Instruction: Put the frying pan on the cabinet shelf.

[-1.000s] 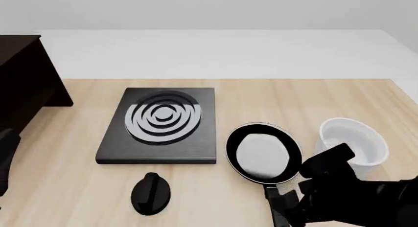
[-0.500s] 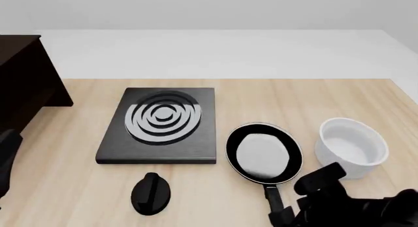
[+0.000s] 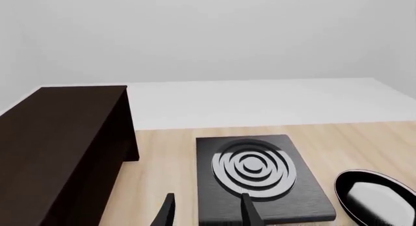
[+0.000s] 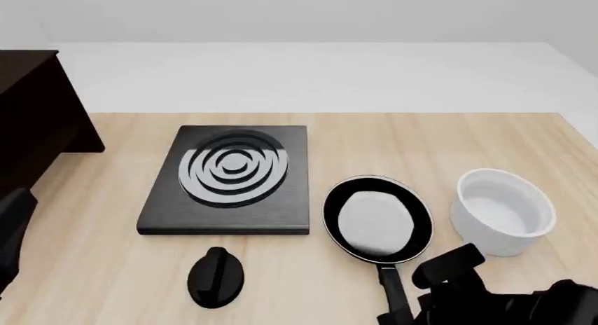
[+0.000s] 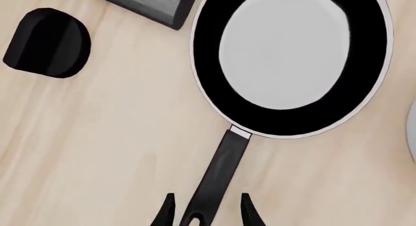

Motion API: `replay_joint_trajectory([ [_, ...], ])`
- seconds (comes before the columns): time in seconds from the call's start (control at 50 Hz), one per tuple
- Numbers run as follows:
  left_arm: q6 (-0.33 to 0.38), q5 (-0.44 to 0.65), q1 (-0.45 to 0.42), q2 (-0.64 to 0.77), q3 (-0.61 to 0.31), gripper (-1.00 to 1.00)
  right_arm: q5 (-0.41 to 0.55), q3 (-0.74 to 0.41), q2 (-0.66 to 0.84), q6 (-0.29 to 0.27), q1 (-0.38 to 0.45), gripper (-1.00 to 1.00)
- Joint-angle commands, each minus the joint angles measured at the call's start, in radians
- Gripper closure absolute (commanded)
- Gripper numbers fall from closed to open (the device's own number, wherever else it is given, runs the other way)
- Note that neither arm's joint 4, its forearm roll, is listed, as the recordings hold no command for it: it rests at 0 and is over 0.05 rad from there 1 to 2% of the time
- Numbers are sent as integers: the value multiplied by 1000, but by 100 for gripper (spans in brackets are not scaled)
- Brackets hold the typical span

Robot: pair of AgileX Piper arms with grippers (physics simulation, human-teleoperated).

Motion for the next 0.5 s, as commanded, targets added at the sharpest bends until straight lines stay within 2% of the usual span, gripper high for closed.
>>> replay_joint_trajectory([
  [0.02, 2, -4, -6, -4, 10, -100, -102, 42, 71, 21, 14, -100],
  [0.08, 1, 2, -5, 4, -3, -100, -152, 61, 107, 28, 21, -100],
  [0.18, -1, -9, 2, 6, 7, -100, -183, 77, 135, 43, 31, -100],
  [0.28, -1, -9, -2, 12, 4, -100, -181, 76, 136, 29, 16, -100],
  [0.5, -2, -11, -5, 17, 4, -100, -168, 65, 135, 43, 31, -100],
])
